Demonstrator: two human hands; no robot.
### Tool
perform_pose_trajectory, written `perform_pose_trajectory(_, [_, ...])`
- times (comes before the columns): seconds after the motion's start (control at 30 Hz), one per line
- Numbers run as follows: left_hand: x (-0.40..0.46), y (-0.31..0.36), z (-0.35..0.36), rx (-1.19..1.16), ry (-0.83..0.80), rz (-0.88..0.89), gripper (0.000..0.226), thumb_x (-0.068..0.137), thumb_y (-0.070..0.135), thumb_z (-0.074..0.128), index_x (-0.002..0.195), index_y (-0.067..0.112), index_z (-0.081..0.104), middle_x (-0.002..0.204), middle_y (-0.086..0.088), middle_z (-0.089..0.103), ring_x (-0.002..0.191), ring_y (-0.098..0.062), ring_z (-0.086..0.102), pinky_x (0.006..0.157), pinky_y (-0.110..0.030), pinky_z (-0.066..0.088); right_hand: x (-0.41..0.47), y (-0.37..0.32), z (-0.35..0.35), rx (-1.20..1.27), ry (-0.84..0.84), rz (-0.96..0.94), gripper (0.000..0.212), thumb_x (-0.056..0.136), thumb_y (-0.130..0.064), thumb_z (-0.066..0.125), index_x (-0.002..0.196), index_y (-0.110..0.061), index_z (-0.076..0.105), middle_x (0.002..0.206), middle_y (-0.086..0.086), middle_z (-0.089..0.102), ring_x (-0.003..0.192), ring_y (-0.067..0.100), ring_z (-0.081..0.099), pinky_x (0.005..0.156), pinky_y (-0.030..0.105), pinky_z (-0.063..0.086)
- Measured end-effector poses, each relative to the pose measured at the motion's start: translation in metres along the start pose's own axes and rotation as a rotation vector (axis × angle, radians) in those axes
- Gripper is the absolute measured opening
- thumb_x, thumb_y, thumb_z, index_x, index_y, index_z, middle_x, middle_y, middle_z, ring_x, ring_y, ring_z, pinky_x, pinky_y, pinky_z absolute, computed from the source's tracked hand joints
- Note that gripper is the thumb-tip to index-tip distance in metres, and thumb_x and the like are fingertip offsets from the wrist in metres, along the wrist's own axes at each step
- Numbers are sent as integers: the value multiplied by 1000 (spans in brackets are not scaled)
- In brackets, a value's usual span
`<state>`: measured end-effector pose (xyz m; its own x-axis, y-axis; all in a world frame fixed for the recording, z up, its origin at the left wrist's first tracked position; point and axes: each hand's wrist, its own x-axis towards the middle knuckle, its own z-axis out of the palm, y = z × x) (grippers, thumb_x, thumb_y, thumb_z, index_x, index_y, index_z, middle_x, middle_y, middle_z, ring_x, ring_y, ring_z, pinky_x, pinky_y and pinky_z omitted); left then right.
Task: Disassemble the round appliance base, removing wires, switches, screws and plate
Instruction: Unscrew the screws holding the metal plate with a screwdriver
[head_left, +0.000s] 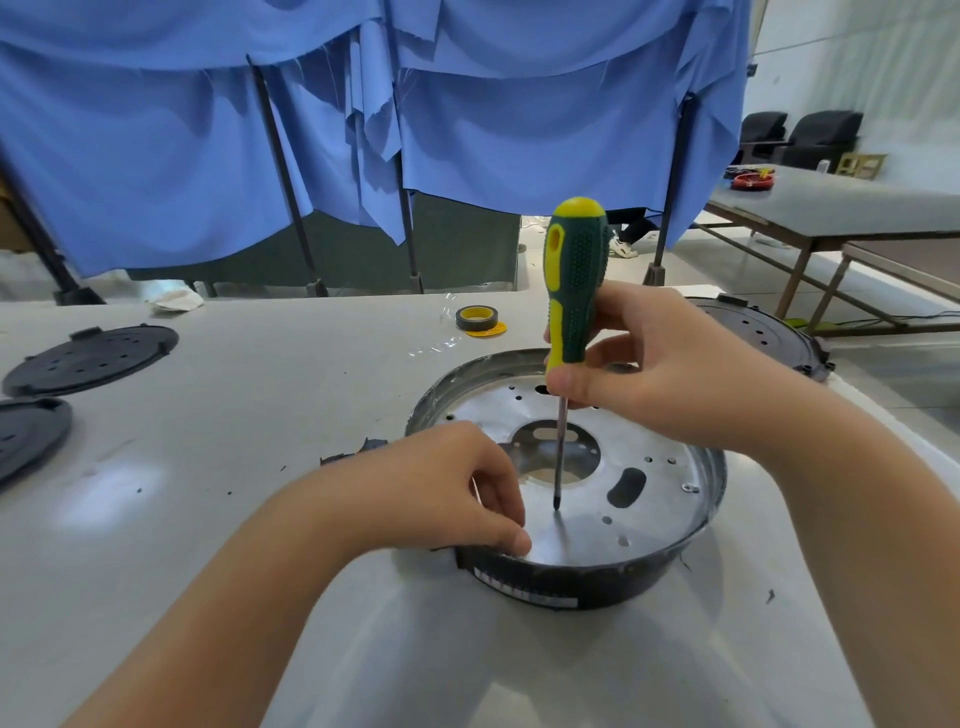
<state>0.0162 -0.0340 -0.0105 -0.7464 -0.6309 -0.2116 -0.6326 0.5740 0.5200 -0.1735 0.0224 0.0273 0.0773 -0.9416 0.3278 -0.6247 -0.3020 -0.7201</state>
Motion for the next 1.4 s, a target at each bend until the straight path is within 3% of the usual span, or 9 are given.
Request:
perform_pose_trajectory(0.1, [10, 11, -9, 127, -146, -70, 21, 68, 50, 77, 77, 32, 71, 72, 15, 69, 65, -1, 61, 60, -23, 53, 0, 1, 1, -1, 2, -17, 24, 80, -30, 72, 93, -42, 57, 96, -10, 65, 82, 7, 67, 77, 19, 56])
perform_pose_trajectory(0.2, [16, 15, -9, 224, -183, -85, 18, 69, 49, 76, 70, 33, 68, 54, 26, 60, 50, 9, 55, 51, -15, 41, 0, 3, 2, 8, 0, -29, 26, 81, -31, 71, 89, -49, 55, 99, -9, 63, 83, 13, 68, 80, 29, 57])
perform_pose_trajectory(0.27, [18, 13, -8, 219, -193, -85, 17, 70, 47, 76, 68, 33, 67, 49, 28, 57, 44, 11, 52, 48, -14, 41, 1, 4, 4, 12, -1, -39, 27, 82, -30, 70, 89, -49, 54, 100, -9, 63, 84, 14, 68, 80, 28, 57])
perform_pose_trajectory(0.43, [16, 13, -10, 224, -224, -76, 14, 76, 45, 72, 77, 32, 67, 66, 19, 62, 46, 8, 53, 48, -11, 41, 3, 6, 6, 18, -4, -47, 26, 84, -27, 69, 93, -46, 53, 102, -8, 62, 89, 16, 67, 83, 25, 55])
perform_pose_trajectory(0.67, [14, 19, -5, 288, -207, -89, 16, 81, 44, 68, 81, 30, 63, 74, 14, 62, 57, 0, 53, 52, -18, 41, 3, 5, 8, 29, -16, -31, 23, 84, -29, 68, 98, -41, 53, 103, -5, 60, 87, 18, 69, 81, 37, 58])
perform_pose_trajectory(0.9, [10, 25, -4, 295, -112, -70, 12, 76, 34, 68, 79, 23, 65, 78, 4, 70, 58, -9, 57, 55, -23, 49, 3, 4, 7, 46, -27, -27, 26, 85, -27, 67, 94, -46, 52, 104, -6, 61, 87, 17, 70, 79, 34, 59])
perform_pose_trajectory(1.13, [8, 30, -5, 268, -94, -44, 9, 76, 28, 69, 70, 25, 63, 72, 7, 67, 59, -7, 58, 52, -20, 47, 3, 5, 7, 65, -23, -24, 27, 84, -27, 69, 94, -47, 53, 104, -4, 61, 85, 18, 71, 78, 34, 59])
perform_pose_trajectory(1.3, [9, 25, -6, 234, -85, -49, 5, 72, 28, 69, 74, 23, 68, 76, 3, 72, 68, -13, 67, 63, -29, 57, 3, 5, 6, 63, -20, -21, 27, 84, -26, 69, 93, -47, 54, 104, -5, 62, 84, 16, 71, 77, 30, 59])
perform_pose_trajectory(1.4, [9, 23, -6, 201, -79, -51, 5, 71, 29, 69, 72, 24, 69, 74, 3, 72, 66, -12, 67, 60, -27, 58, 3, 5, 6, 54, -4, -22, 26, 84, -25, 69, 96, -44, 54, 102, -4, 62, 83, 17, 71, 78, 34, 59])
